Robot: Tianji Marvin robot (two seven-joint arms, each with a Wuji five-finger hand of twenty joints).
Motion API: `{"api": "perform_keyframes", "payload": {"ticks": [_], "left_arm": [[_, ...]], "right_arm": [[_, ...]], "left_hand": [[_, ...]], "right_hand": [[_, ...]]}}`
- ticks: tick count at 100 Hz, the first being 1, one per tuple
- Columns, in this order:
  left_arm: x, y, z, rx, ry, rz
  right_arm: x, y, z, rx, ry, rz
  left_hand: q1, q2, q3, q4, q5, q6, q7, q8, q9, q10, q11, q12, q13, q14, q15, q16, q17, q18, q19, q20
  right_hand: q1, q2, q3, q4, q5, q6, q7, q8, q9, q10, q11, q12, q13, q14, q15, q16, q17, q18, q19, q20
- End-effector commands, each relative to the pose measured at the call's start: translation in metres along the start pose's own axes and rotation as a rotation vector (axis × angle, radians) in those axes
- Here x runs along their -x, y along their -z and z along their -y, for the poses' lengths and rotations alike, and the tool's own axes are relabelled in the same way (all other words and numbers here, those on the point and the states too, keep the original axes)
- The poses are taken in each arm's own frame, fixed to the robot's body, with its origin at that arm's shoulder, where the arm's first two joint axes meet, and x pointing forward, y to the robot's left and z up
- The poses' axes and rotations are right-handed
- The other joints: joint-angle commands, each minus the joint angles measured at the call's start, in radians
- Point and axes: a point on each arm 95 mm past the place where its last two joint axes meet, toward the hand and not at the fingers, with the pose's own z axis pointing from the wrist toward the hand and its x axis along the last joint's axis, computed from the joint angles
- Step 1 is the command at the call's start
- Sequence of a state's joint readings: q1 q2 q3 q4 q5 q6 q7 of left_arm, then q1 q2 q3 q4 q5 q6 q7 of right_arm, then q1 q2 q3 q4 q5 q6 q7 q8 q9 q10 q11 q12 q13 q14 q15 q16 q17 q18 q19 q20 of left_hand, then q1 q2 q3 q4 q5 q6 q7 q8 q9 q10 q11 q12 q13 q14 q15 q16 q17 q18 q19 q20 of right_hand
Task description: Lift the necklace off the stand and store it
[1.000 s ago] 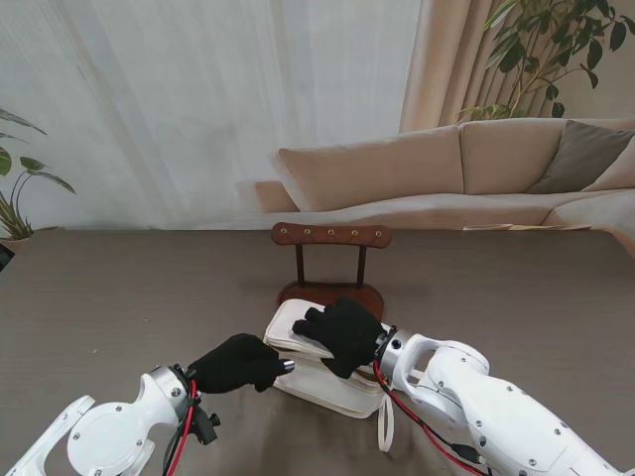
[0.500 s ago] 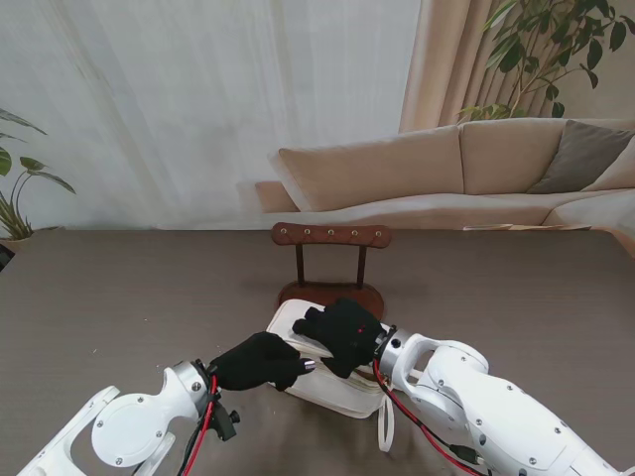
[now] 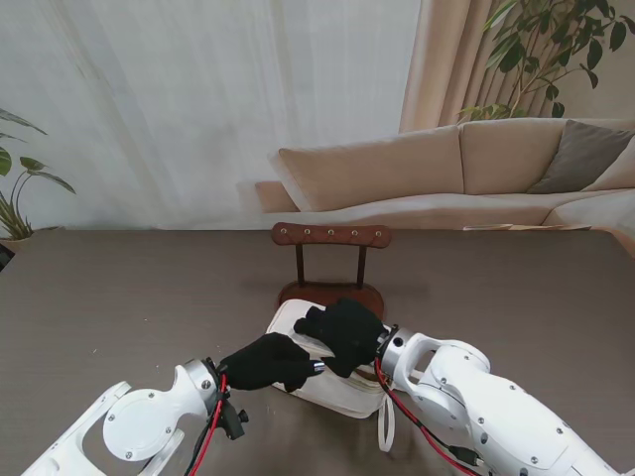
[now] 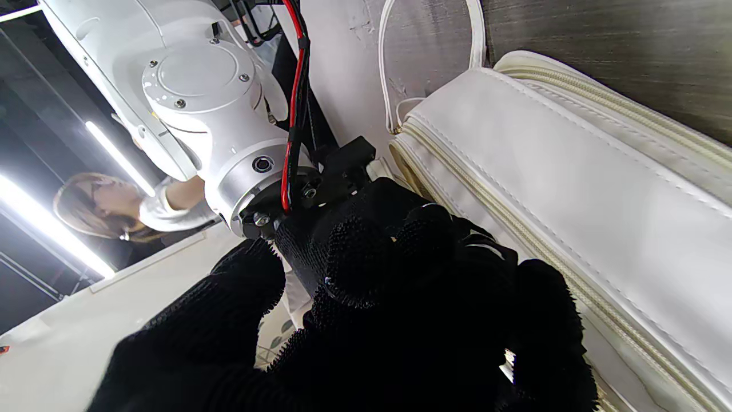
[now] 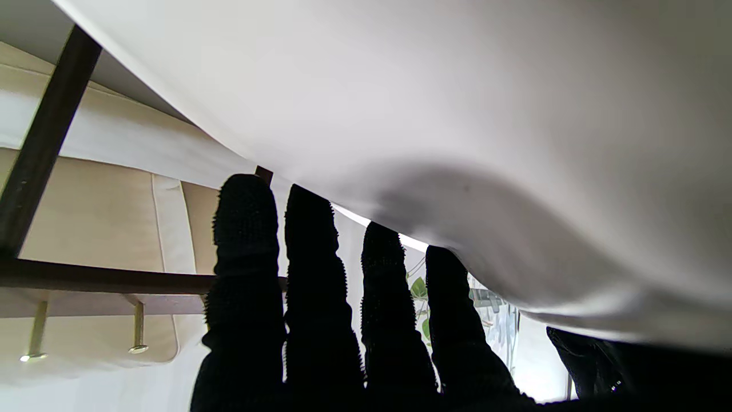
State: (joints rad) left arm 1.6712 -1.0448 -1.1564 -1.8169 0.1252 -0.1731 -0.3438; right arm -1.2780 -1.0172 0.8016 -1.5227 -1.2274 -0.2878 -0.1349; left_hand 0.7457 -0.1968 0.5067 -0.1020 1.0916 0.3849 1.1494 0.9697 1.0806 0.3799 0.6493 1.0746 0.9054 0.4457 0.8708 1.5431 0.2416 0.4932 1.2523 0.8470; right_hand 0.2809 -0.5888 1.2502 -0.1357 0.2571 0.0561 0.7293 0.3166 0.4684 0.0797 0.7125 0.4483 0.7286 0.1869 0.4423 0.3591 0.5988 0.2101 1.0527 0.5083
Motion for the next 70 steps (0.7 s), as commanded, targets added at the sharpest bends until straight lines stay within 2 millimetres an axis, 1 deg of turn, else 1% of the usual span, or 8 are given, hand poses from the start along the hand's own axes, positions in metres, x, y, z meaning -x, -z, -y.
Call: {"api": "perform_keyframes", "payload": {"ticks": [1,16,31,43,54,61,66,70], "left_arm": [[-0.004,-0.002,-0.005,0.021,0.012,-0.013],[-0.004,-0.005,-0.005,0.028,0.011,-0.019],[-0.002,-0.005,-0.005,0.031,0.012,-0.009],[-0.002,-0.004,-0.005,0.03,0.01,-0.007],[-0.002,-0.003,-0.005,0.032,0.006,-0.004],[-0.001,-0.002,-0.004,0.033,0.004,0.001],[-0.001,-0.002,-0.004,0.033,0.004,0.004],[-0.002,-0.001,-0.004,0.034,0.003,0.006]], "right_arm": [[-0.008,0.009,0.027,-0.09,-0.018,-0.014],[-0.005,0.011,0.025,-0.087,-0.037,-0.014],[0.003,0.018,0.021,-0.075,-0.08,-0.004],[0.009,0.026,0.016,-0.072,-0.105,-0.01],[0.013,0.034,0.013,-0.057,-0.127,-0.012],[0.016,0.038,0.01,-0.044,-0.141,-0.009],[0.018,0.041,0.008,-0.037,-0.141,-0.007],[0.021,0.043,0.006,-0.032,-0.139,-0.007]], "left_hand": [[-0.025,-0.016,-0.01,0.015,0.045,0.008,0.05,-0.004,0.028,-0.003,0.007,-0.001,0.046,0.044,-0.019,0.017,0.006,-0.047,0.058,0.006],[-0.026,-0.015,-0.01,0.015,0.046,0.007,0.052,-0.004,0.029,-0.004,0.008,-0.001,0.047,0.042,-0.021,0.016,0.007,-0.047,0.058,0.006],[-0.024,-0.017,-0.01,0.015,0.047,0.008,0.052,-0.005,0.03,-0.001,0.008,-0.001,0.048,0.046,-0.019,0.017,0.006,-0.046,0.058,0.006],[-0.025,-0.016,-0.009,0.015,0.048,0.008,0.054,-0.005,0.032,-0.002,0.009,0.0,0.049,0.046,-0.019,0.017,0.007,-0.046,0.058,0.006],[-0.027,-0.016,-0.009,0.015,0.047,0.007,0.055,-0.004,0.032,-0.003,0.009,0.0,0.05,0.045,-0.019,0.017,0.008,-0.046,0.059,0.006],[-0.025,-0.017,-0.008,0.015,0.047,0.007,0.055,-0.004,0.033,-0.003,0.01,0.0,0.05,0.044,-0.018,0.017,0.009,-0.046,0.059,0.006],[-0.026,-0.017,-0.009,0.015,0.047,0.007,0.055,-0.004,0.033,-0.004,0.01,0.0,0.05,0.044,-0.018,0.017,0.01,-0.046,0.06,0.006],[-0.025,-0.017,-0.008,0.015,0.048,0.008,0.055,-0.004,0.033,-0.005,0.01,0.0,0.05,0.044,-0.018,0.017,0.009,-0.046,0.059,0.006]], "right_hand": [[-0.02,0.033,0.041,0.03,0.081,0.002,0.103,0.027,0.028,-0.023,0.009,0.01,0.075,-0.076,0.057,0.028,-0.212,-0.018,0.043,-0.011],[-0.103,0.002,-0.081,0.015,0.047,-0.002,0.078,0.018,0.008,-0.016,0.001,0.009,0.05,-0.059,0.051,0.028,-0.236,-0.006,0.031,-0.011],[-0.145,-0.015,-0.174,0.01,0.028,-0.001,0.052,0.007,-0.016,-0.011,-0.014,0.008,0.009,-0.03,0.036,0.027,-0.278,0.023,0.002,-0.006],[-0.176,-0.003,-0.251,0.005,0.009,-0.004,0.021,-0.004,-0.041,-0.006,-0.035,0.005,-0.029,-0.01,0.005,0.02,-0.319,0.044,-0.046,-0.003],[-0.193,0.04,-0.33,0.006,-0.008,-0.009,-0.003,-0.009,-0.064,-0.004,-0.052,0.001,-0.058,-0.004,-0.022,0.014,-0.343,0.05,-0.09,0.001],[-0.169,0.091,-0.432,0.02,-0.016,-0.011,-0.017,-0.008,-0.075,-0.003,-0.058,-0.001,-0.068,-0.004,-0.035,0.011,-0.353,0.052,-0.121,0.006],[-0.16,0.157,-0.562,0.045,-0.021,-0.01,-0.024,-0.006,-0.081,-0.003,-0.062,-0.003,-0.074,-0.009,-0.04,0.01,-0.357,0.052,-0.135,0.013],[-0.209,0.134,-0.565,0.074,-0.024,-0.011,-0.028,-0.005,-0.085,-0.003,-0.063,-0.004,-0.079,-0.011,-0.043,0.009,-0.36,0.051,-0.146,0.013]]}}
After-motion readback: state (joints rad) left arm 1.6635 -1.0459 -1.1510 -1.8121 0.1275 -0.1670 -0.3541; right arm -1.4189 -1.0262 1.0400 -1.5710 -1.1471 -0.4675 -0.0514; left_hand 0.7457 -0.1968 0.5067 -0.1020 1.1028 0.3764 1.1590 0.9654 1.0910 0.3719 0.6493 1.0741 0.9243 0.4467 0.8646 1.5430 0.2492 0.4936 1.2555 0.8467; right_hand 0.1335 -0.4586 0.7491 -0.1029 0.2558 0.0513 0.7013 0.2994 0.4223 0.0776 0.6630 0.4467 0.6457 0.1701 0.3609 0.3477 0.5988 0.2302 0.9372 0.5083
